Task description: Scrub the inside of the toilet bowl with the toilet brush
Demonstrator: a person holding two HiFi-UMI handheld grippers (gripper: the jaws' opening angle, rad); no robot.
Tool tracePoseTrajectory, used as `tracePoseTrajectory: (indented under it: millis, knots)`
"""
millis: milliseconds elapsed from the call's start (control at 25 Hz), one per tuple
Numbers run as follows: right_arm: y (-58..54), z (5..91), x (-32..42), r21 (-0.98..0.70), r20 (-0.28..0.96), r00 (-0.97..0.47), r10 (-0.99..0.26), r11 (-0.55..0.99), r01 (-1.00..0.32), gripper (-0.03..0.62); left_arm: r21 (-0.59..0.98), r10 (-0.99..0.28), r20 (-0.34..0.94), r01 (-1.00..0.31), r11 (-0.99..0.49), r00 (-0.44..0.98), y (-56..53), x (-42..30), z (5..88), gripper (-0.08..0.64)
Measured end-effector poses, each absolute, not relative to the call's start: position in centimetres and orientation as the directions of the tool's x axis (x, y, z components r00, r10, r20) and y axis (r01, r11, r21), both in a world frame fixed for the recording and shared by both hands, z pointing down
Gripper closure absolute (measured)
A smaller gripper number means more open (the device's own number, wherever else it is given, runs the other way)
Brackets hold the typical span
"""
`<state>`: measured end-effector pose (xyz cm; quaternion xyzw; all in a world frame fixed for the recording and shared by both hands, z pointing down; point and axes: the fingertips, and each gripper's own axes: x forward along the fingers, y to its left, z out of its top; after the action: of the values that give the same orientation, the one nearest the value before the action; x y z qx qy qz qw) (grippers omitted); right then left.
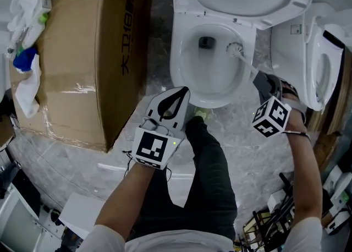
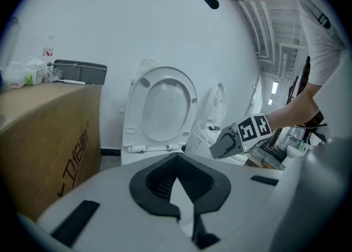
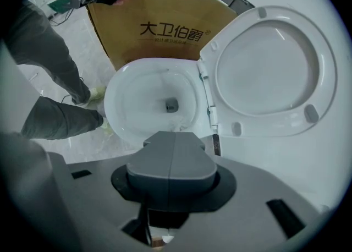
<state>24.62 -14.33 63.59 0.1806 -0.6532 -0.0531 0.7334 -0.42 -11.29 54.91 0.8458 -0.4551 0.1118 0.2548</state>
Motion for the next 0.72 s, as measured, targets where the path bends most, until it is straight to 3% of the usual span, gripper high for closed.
tracePoseTrajectory:
  millis: [280,440,600,720]
  knots:
    - [-14.5,64.1,24.6,0.349,0.936,0.118,-0.331,0.917,-0.195,0.43,0.314,-0.71,0.402,-0.815,-0.487,0.578,-12.4,1.1,55.0,0.554]
    - [-14.8,64.0,24.2,0.3,0.948,0.033,-0.317,0.852,-0.428,0.43,0.313,-0.706,0.39,-0.806,-0.502,0.591,-13.0,2.0,54.8,0.554]
    - [-12.9,63.4,24.5,0.11,0.947,-0.102,-0.305,0.605,-0.789,0.429,0.315,-0.688,0.389,-0.79,-0.526,0.613,-12.6,2.8,53.6,0.554]
    - [-10.5,64.2,25.3,-0.158,0.916,-0.228,-0.33,0.226,-0.961,0.43,0.313,-0.668,0.399,-0.778,-0.544,0.628,-11.9,3.3,52.8,0.554]
